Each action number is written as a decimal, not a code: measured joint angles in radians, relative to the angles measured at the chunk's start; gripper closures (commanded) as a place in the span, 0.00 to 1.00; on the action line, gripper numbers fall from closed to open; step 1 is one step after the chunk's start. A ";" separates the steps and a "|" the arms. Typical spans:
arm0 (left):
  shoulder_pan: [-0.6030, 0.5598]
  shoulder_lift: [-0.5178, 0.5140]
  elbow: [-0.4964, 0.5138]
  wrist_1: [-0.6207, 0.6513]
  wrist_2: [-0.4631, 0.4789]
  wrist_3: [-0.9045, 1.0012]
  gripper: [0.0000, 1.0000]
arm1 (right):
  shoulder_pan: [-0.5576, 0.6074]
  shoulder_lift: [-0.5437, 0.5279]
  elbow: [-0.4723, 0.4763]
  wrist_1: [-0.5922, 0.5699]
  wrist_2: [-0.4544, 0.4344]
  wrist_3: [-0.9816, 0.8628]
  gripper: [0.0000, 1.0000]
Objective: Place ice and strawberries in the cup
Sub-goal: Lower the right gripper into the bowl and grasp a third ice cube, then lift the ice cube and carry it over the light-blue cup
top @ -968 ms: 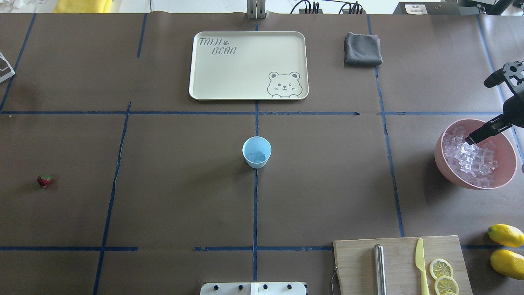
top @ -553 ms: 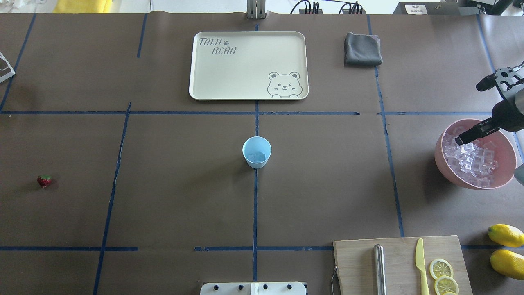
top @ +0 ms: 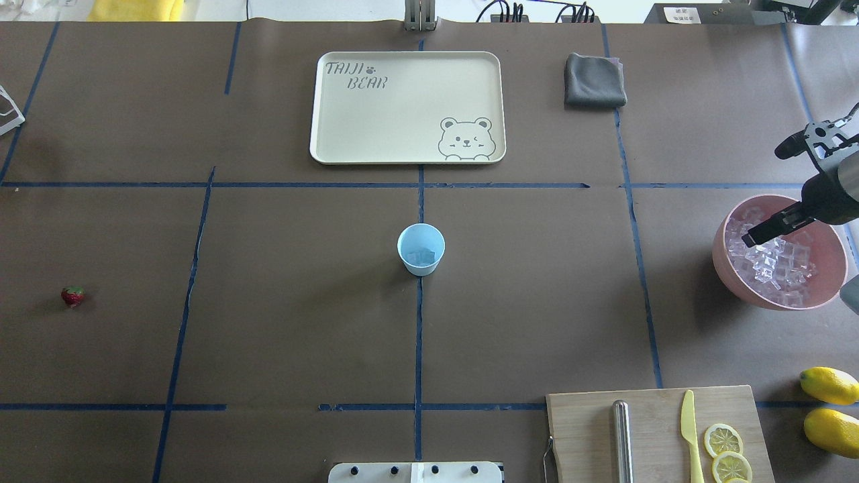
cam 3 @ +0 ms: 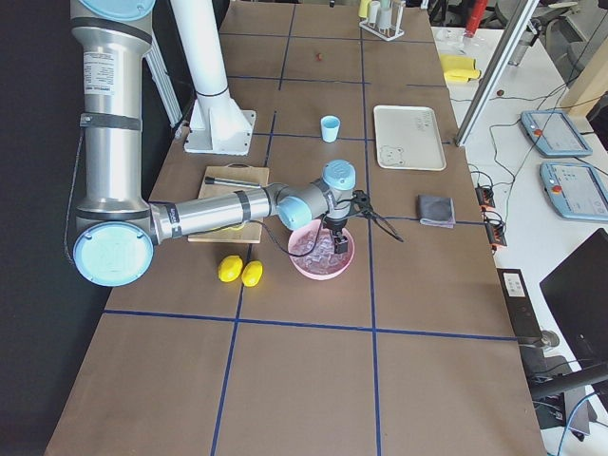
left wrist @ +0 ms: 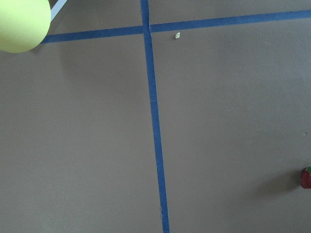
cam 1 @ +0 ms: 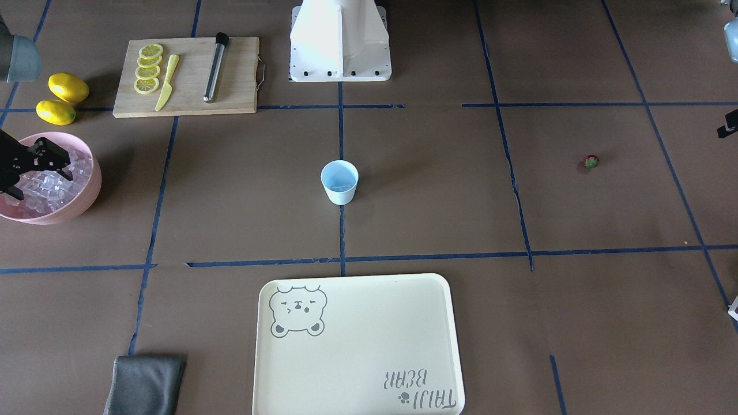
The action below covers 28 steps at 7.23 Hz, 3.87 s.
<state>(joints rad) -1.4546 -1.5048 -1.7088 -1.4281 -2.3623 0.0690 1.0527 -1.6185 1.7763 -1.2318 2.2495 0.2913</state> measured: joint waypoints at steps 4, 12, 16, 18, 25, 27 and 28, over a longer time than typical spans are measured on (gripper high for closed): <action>0.000 0.000 0.001 0.000 0.000 0.000 0.00 | -0.010 -0.022 0.002 0.000 -0.004 0.000 0.03; 0.000 0.000 0.002 0.000 0.000 0.000 0.00 | -0.014 -0.026 0.016 0.000 -0.008 -0.001 1.00; 0.000 -0.001 -0.001 0.000 0.000 -0.001 0.00 | -0.011 -0.025 0.028 -0.003 -0.008 -0.001 1.00; 0.000 0.000 -0.002 0.000 0.001 -0.002 0.00 | 0.031 -0.026 0.072 -0.012 0.000 -0.002 1.00; 0.000 -0.002 -0.003 0.000 0.001 -0.002 0.00 | 0.017 0.292 0.217 -0.384 0.004 0.239 1.00; 0.000 -0.003 0.001 0.000 0.001 -0.001 0.00 | -0.186 0.454 0.189 -0.400 -0.113 0.485 1.00; 0.000 -0.004 0.002 0.000 0.001 -0.001 0.00 | -0.282 0.543 0.151 -0.407 -0.189 0.602 1.00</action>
<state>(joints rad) -1.4542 -1.5088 -1.7068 -1.4285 -2.3608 0.0685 0.7708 -1.0758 1.9270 -1.6386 2.0604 0.8933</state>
